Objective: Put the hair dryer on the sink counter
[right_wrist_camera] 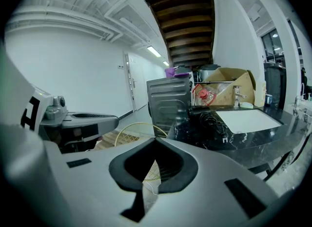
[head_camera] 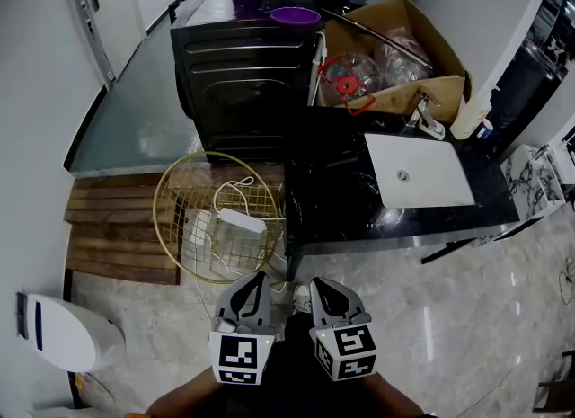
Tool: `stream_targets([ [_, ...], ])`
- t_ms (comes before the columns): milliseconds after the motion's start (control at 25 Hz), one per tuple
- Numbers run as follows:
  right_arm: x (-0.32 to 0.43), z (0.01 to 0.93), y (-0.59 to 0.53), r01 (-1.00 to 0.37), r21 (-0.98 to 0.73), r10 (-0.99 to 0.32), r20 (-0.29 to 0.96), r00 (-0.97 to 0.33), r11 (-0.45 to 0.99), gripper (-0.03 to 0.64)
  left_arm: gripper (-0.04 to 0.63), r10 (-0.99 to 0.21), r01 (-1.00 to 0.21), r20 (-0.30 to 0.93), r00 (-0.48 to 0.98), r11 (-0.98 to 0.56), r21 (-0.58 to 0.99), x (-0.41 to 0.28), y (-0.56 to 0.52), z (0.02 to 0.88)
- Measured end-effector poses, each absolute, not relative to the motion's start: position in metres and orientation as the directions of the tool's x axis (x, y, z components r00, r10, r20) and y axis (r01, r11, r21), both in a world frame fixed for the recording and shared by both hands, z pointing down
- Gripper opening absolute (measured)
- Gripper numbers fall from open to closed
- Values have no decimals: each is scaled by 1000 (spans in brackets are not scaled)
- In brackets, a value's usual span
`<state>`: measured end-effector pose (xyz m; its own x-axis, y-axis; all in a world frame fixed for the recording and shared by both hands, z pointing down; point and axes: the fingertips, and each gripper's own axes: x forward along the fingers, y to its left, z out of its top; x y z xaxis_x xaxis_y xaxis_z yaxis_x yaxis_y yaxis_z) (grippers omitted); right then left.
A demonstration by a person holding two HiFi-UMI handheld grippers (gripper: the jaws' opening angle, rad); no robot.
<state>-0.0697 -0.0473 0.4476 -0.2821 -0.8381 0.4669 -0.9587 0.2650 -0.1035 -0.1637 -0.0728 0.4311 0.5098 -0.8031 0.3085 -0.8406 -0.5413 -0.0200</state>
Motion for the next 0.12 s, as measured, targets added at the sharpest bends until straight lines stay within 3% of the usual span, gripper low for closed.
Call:
stream_targets([
  [120, -66, 446, -47, -958, -104, -839, 464, -283, 266, 14, 8, -803, -841, 309, 509, -541, -19, -160, -72, 431],
])
